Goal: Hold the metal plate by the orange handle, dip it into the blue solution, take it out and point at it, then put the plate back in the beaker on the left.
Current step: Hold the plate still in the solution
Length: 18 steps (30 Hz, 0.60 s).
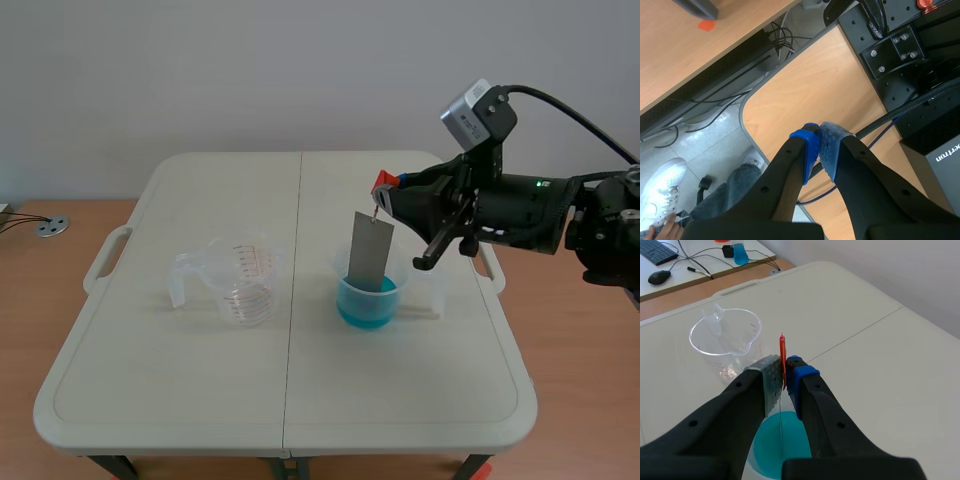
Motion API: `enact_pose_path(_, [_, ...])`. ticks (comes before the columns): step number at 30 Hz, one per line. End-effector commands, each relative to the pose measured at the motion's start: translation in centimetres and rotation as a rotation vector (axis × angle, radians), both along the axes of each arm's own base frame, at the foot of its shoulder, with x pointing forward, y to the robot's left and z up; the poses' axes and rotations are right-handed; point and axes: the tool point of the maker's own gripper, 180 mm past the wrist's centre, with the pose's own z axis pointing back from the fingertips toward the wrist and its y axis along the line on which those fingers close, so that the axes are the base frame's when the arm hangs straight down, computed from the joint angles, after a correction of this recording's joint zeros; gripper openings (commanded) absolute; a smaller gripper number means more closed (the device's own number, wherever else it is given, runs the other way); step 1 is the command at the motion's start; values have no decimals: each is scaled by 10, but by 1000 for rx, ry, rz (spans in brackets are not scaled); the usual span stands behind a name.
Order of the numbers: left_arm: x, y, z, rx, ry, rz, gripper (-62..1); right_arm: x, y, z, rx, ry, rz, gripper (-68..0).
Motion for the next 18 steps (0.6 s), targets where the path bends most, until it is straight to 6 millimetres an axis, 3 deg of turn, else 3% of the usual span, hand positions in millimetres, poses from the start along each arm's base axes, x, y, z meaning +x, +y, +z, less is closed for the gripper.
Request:
enact_pose_path(1, [1,-6,2,-19,-7,-2,-582,2,1,-1,-20,-2,10,-660])
enact_pose_path(18, [3,-6,2,-19,-10,-2,-582,2,1,-3,-19,3,8,-660])
